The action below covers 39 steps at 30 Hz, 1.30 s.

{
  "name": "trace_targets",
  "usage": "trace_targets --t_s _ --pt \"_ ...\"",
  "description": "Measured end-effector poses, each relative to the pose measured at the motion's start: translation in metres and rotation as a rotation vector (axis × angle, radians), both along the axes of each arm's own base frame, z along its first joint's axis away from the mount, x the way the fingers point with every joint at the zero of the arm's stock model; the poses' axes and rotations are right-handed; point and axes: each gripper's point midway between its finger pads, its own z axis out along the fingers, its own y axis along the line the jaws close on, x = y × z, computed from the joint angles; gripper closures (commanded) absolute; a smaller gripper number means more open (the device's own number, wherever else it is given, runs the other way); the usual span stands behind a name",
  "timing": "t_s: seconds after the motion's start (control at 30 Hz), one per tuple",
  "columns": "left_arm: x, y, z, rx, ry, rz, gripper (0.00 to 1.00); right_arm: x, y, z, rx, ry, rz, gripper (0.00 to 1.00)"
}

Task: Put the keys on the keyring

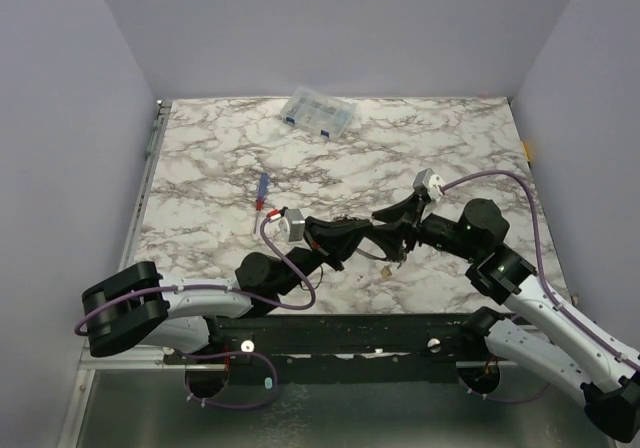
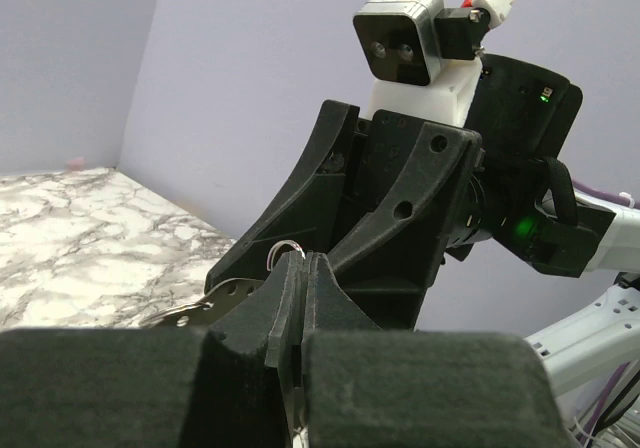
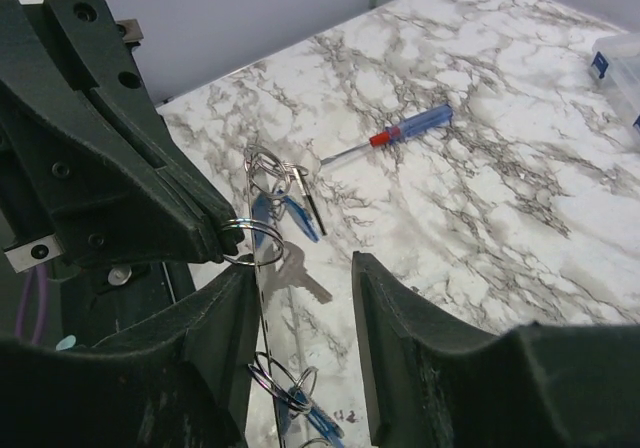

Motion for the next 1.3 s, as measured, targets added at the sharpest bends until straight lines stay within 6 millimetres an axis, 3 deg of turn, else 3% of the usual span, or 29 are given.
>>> trace_targets --t_s 0.1,0.27,0.47,0.63,1.3 --pt "0.0 0.0 0.001 -0.007 -0.001 0.0 1.0 0.001 0.002 0.001 0.004 -0.005 0.0 0.61" --pt "0.0 0.0 0.002 -0.016 -0.002 -0.001 1.0 0.002 0.002 0.002 0.015 -0.02 0.002 0.6" --pt "0.0 -0.001 0.002 -0.024 0.002 -0.007 1.0 -0.001 0.004 0.003 0.033 -0.036 0.022 0.33" --pt "-0.001 -0.002 0.002 -0.029 0.005 -0.015 1.0 -0.004 0.005 0.006 0.04 -0.051 0.039 0.29" --pt "-0.002 -0.001 0.006 -0.06 0.012 -0.03 1.0 -0.012 0.013 0.012 0.068 -0.118 0.111 0.68"
